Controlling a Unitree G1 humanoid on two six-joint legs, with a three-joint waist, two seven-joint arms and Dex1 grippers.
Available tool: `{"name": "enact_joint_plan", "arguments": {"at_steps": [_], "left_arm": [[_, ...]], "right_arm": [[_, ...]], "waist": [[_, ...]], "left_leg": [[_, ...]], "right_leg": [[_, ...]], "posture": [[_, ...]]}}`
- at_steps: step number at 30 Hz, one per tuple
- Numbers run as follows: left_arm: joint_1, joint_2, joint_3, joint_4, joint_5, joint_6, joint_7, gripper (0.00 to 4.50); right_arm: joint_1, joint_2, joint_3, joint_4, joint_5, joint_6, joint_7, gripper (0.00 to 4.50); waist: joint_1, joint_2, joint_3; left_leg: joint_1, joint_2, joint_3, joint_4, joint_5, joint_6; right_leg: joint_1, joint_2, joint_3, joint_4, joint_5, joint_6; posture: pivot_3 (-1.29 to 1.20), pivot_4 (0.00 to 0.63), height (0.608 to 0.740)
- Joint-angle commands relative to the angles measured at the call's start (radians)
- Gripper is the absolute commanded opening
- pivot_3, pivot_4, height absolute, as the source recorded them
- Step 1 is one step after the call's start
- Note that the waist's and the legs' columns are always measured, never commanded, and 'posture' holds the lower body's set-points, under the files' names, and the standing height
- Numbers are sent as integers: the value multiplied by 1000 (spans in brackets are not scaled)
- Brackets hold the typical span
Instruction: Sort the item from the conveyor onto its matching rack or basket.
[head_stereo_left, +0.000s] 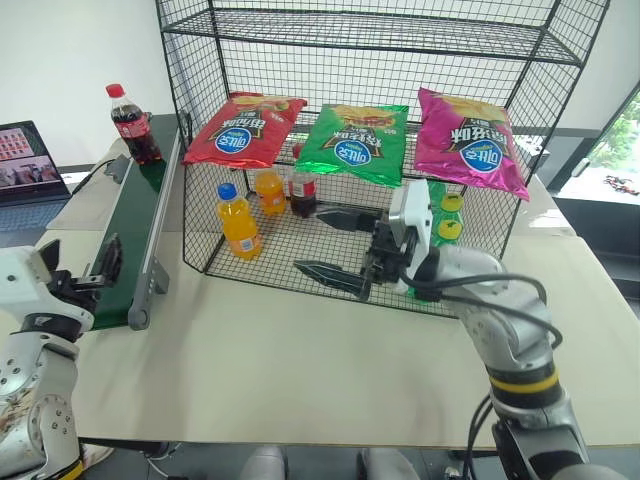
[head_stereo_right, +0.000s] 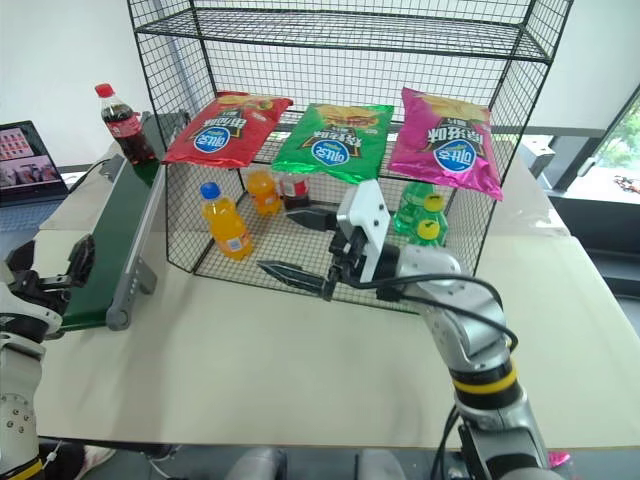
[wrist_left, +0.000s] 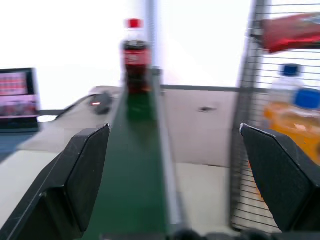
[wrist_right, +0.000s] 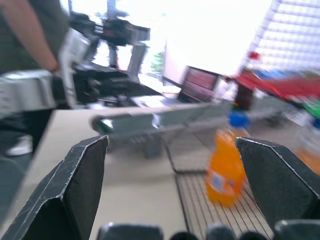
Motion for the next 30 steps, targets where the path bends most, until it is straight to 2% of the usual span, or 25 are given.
{"name": "enact_joint_plan", "arguments": {"at_steps": [1, 9, 24, 30], "left_arm": [[-21, 10, 34, 25, 6, -40, 30, 4422], [-34, 26, 44, 59, -16, -41, 42, 4422], [-57, 60, 5, 104, -22, -5, 22, 4422], [-31, 81, -37, 112, 17, 11, 17, 4422]], "right_arm": [[-104, 41, 0, 58, 56, -9, 63, 4500], [-153, 66, 4, 87, 100, -22, 166, 4500], [-153, 55, -8, 56, 127, 1, 162, 4500], [-156, 47, -4, 67, 120, -8, 161, 4500]], "waist": [[3, 0, 0], [3, -1, -1], [1, -1, -1], [1, -1, -1]], "left_leg": [[0, 0, 0, 0, 0, 0], [0, 0, 0, 0, 0, 0], [0, 1, 0, 0, 0, 0], [0, 1, 0, -1, 0, 0]], "right_leg": [[0, 0, 0, 0, 0, 0], [0, 0, 0, 1, 0, 0], [-1, 0, 0, 2, 0, -1], [-1, 0, 0, 2, 0, -1]], "posture": [[0, 150, 738], [0, 150, 738], [0, 150, 738], [0, 150, 738]]}}
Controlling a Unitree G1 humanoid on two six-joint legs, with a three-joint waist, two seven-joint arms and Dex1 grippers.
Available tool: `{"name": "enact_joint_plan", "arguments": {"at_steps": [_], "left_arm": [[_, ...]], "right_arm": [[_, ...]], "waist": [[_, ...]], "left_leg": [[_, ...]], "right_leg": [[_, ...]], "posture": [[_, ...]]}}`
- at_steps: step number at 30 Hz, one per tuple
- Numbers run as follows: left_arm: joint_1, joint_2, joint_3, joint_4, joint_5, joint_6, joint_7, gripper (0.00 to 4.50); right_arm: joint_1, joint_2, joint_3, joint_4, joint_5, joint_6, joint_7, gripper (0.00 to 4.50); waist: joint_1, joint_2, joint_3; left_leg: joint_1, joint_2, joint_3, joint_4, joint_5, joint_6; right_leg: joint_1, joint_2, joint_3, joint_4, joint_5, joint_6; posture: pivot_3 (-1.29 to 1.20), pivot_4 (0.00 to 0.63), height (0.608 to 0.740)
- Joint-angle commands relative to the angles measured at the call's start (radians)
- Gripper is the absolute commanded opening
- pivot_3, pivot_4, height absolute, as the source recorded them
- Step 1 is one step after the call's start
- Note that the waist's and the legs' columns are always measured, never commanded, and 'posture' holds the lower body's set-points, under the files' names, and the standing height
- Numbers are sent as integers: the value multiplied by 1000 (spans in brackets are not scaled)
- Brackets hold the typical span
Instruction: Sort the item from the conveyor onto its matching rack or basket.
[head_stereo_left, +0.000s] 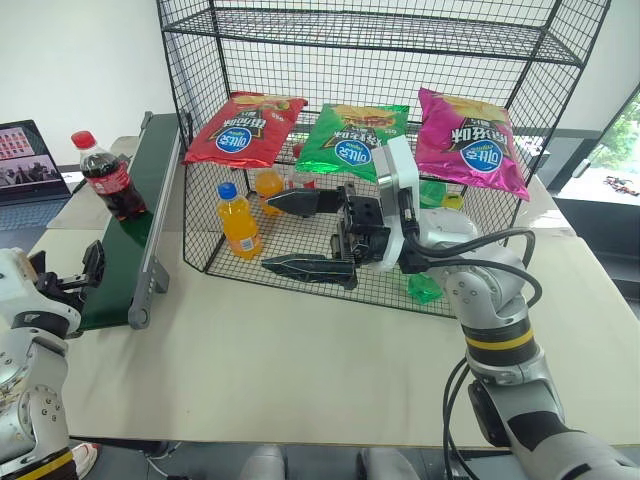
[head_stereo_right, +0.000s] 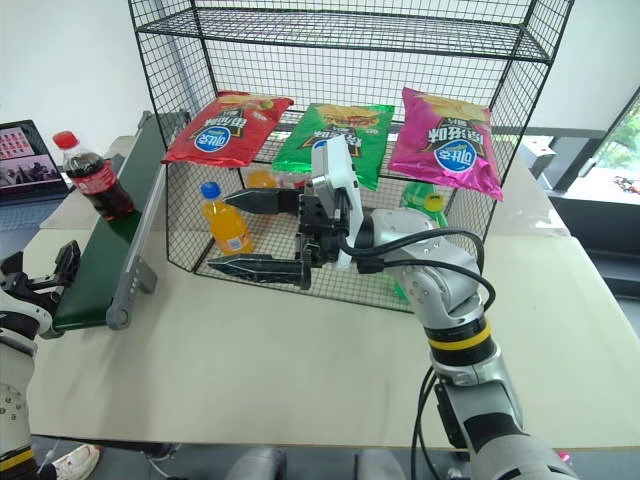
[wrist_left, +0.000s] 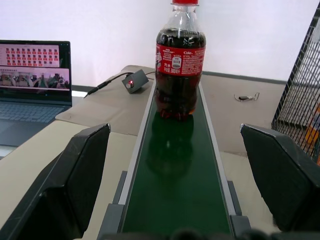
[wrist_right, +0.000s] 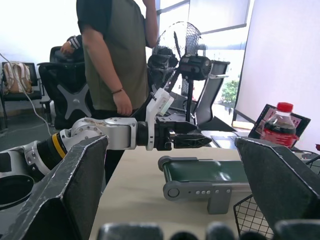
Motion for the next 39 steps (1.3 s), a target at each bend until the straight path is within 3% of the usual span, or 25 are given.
{"name": "enact_joint_plan", "arguments": {"at_steps": [1, 27, 28, 31, 39], "left_arm": [[4, 16, -2, -12, 4, 5, -5, 4422], [-33, 51, 10, 74, -17, -20, -68, 4422], [-29, 49, 13, 67, -37, -14, -83, 3906], [-14, 40, 15, 44, -62, -1, -97, 3080], [34, 40, 10, -133, -179, 85, -104, 3080]], "right_arm": [[-29, -5, -22, -24, 14, -6, -3, 4500], [-26, -17, -25, -39, 27, 1, -17, 4500], [-26, -17, -25, -39, 26, 1, -18, 4500], [-24, -18, -25, -39, 26, 1, -22, 4500], [48, -51, -15, -69, -14, -8, -52, 4500]], "waist": [[0, 0, 0], [-1, 0, 0], [-1, 0, 0], [2, 0, 0], [4, -1, 1]], "left_leg": [[0, 0, 0, 0, 0, 0], [0, 0, 0, 0, 0, 0], [0, 0, 0, 0, 0, 0], [0, 0, 0, 0, 0, 0], [-1, 0, 0, 0, 0, 0]], "right_leg": [[0, 0, 0, 0, 0, 0], [0, 0, 0, 0, 0, 0], [-1, 0, 0, 0, 0, 0], [-1, 0, 0, 0, 0, 0], [-1, 0, 0, -1, 0, 0]], "posture": [[0, 150, 738], [0, 150, 738], [0, 150, 738], [0, 150, 738], [0, 150, 738]]}}
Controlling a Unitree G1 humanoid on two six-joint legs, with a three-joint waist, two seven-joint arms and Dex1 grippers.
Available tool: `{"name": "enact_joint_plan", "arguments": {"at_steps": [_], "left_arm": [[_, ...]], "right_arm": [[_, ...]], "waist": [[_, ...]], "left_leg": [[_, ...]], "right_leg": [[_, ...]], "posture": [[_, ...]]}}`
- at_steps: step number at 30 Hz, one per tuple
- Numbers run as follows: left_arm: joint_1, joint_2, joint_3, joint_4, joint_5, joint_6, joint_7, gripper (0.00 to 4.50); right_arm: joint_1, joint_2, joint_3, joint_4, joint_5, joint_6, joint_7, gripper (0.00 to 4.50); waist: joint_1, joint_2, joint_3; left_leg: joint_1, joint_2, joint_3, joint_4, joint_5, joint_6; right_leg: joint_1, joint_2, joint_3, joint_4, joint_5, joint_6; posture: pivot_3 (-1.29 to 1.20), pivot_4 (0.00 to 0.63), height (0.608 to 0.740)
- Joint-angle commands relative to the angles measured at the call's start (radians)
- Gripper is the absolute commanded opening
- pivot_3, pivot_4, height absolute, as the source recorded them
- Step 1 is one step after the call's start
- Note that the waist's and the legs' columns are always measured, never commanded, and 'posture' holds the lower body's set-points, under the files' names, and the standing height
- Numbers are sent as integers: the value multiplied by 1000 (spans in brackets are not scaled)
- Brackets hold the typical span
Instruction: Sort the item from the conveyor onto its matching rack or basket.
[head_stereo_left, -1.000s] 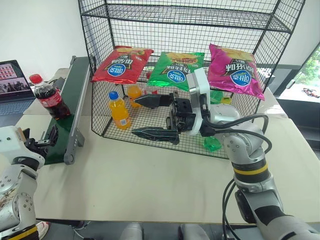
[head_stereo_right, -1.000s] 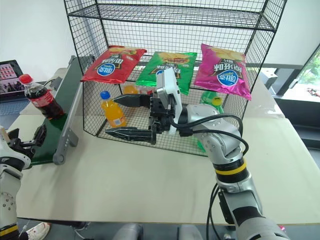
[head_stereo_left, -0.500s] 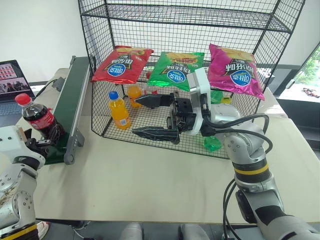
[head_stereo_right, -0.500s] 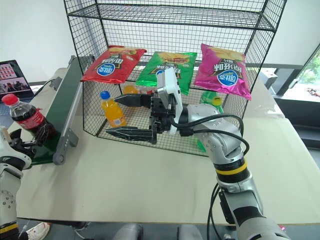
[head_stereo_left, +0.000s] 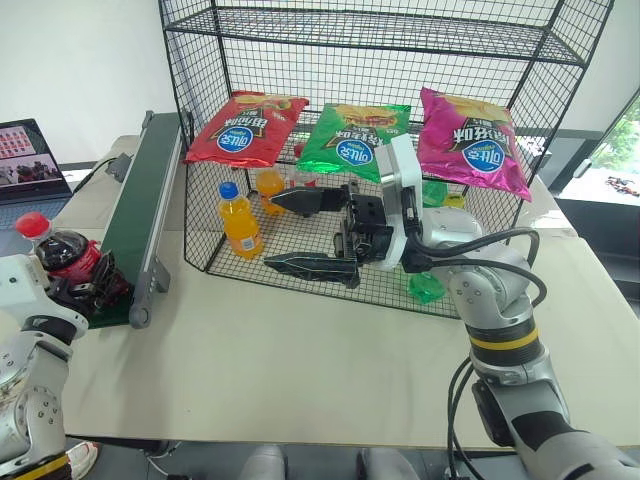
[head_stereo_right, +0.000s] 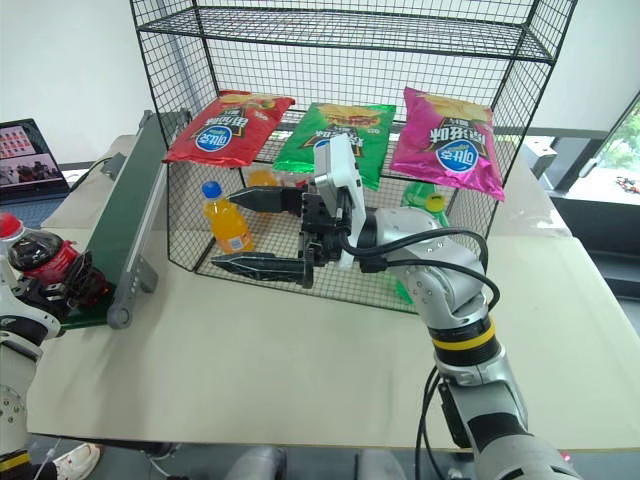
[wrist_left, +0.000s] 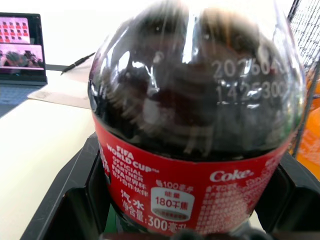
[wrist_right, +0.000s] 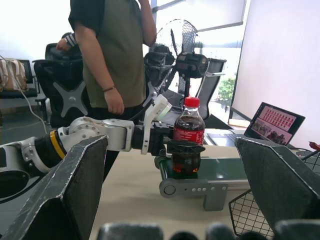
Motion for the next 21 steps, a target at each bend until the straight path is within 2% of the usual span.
{"name": "enact_joint_plan", "arguments": {"at_steps": [1, 5, 9, 12, 15, 21], "left_arm": [[12, 37, 4, -169, -95, 58, -25, 3080], [78, 97, -99, -305, -123, 124, -106, 3080], [22, 103, -256, -324, -93, 127, -137, 3080], [-60, 81, -406, -257, -9, 81, -157, 3080], [-160, 16, -530, -146, 64, 17, -183, 3080], [-402, -155, -706, 228, 262, -221, -204, 3080]], "right_arm": [[66, -33, -12, -62, -26, -2, -34, 4500], [256, -75, 12, -145, -115, -21, -125, 4500], [423, -72, 15, -183, -230, -77, -249, 4500], [493, -59, 21, -188, -326, -142, -327, 4500], [532, -41, 27, -201, -391, -139, -414, 4500], [589, 15, 72, -244, -491, -101, -554, 4500]], "waist": [[1, -2, 1], [0, -4, 1], [2, -1, 2], [-1, -1, 3], [-3, 0, 3], [3, -1, 3]], "left_leg": [[0, 0, 0, 0, 0, 0], [-1, 0, 0, -1, 0, 0], [0, -1, 1, -1, 0, 0], [0, -1, 1, 0, 1, -1], [0, 0, 1, 0, 1, -1], [-1, -1, 0, 0, 1, -1]], "right_leg": [[0, 0, 0, 0, 0, 0], [0, -1, 0, -2, 0, 0], [0, -1, 0, -2, 0, 0], [-1, 0, 1, -2, -1, 1], [0, 1, 1, -2, -4, 6], [0, 1, 1, -3, 0, 1]], "posture": [[0, 150, 738], [0, 150, 738], [0, 150, 738], [0, 150, 738], [0, 150, 738], [0, 150, 738]]}}
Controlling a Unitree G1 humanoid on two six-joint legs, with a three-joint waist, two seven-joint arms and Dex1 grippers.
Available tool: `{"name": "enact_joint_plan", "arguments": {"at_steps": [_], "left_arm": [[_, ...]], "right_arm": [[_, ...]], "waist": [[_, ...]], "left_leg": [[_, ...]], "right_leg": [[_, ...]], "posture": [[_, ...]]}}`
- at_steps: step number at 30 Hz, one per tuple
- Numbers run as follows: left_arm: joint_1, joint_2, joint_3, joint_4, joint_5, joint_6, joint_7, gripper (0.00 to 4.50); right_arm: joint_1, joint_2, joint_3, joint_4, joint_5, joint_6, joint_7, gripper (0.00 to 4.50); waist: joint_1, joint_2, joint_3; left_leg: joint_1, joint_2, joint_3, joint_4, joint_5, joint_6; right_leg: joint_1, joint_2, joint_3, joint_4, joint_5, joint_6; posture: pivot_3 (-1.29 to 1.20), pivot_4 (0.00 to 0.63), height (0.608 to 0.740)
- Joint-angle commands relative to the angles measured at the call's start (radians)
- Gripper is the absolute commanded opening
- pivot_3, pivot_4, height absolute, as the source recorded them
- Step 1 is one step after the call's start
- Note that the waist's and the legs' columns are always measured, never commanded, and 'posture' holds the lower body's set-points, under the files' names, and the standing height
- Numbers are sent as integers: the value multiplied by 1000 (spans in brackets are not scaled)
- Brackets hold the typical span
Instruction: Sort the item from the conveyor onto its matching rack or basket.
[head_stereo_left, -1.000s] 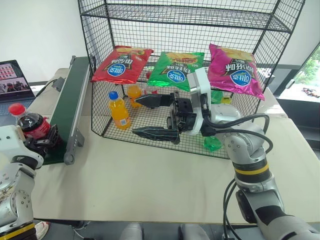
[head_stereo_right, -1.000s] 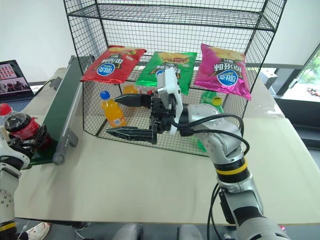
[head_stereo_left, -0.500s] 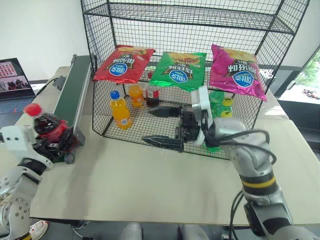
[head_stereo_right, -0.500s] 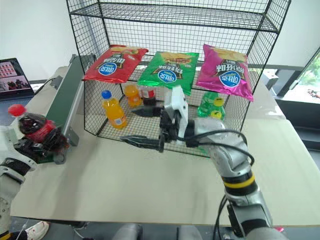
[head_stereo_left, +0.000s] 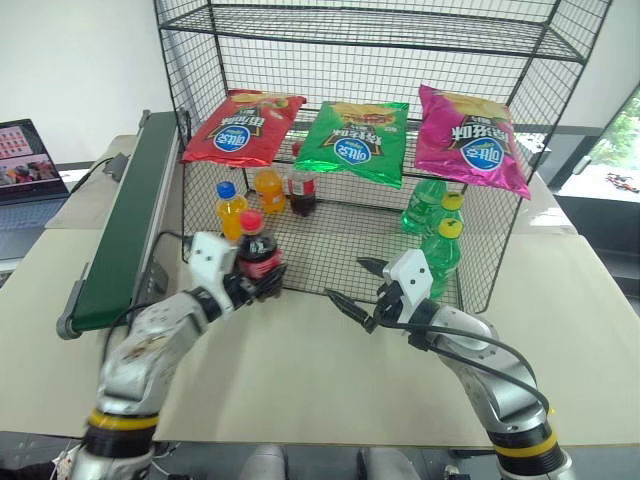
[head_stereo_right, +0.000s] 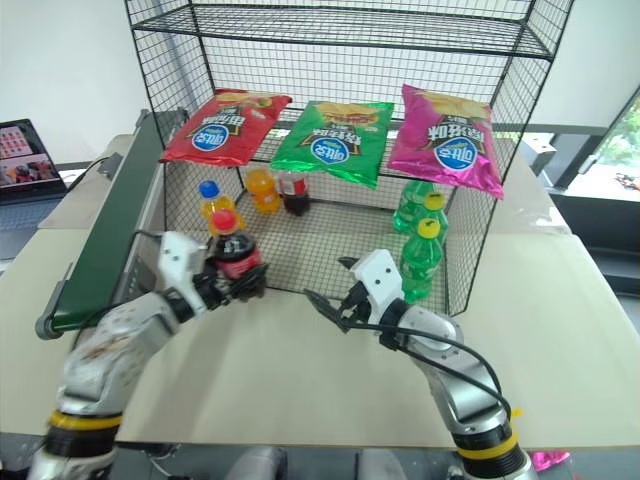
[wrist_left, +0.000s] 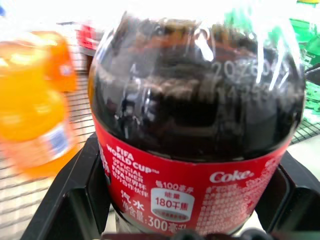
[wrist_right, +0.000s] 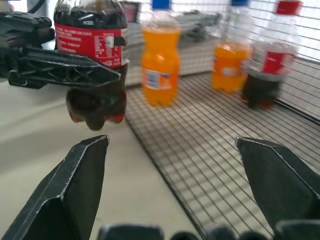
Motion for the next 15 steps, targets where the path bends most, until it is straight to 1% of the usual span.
{"name": "enact_joint_plan", "arguments": {"at_steps": [1, 5, 9, 12, 14, 15], "left_arm": [[-132, -76, -55, 200, 119, -214, -17, 3080], [-242, -159, -62, 425, 177, -372, -32, 3080], [-319, -206, -54, 607, 214, -469, -37, 3080], [-344, -232, -42, 705, 221, -518, -54, 3080], [-350, -244, -33, 746, 221, -544, -61, 4112], [-351, -247, -31, 753, 222, -554, -64, 4208]], "right_arm": [[20, 39, 30, -73, -41, 13, -73, 4500], [23, 68, 38, -93, -57, 26, -106, 4500], [14, 69, 28, -100, -66, 36, -120, 4500], [8, 65, 19, -103, -64, 43, -123, 4500], [7, 58, 15, -105, -63, 49, -120, 4500], [8, 56, 12, -106, -61, 51, -119, 4500]], "waist": [[0, 0, 0], [-1, 0, 0], [-4, 0, 0], [-4, 0, 0], [-4, 0, 0], [-4, 0, 0]], "left_leg": [[0, 0, 0, 0, 0, 0], [-1, -1, 0, 0, 0, 0], [0, -1, 0, 0, 0, 0], [0, -1, 0, 0, 0, 0], [0, -1, 0, 0, 0, 0], [0, -1, 0, 0, 0, 0]], "right_leg": [[0, 0, 0, 0, 0, 0], [0, 0, 0, 0, 0, 0], [0, 0, 0, 0, -1, 2], [0, 0, 0, 0, -1, 3], [0, 0, 0, 0, -1, 3], [0, 0, 0, 0, -1, 3]], "posture": [[0, 150, 738], [0, 150, 738], [0, 150, 738], [0, 150, 738], [0, 150, 738], [0, 150, 738]]}}
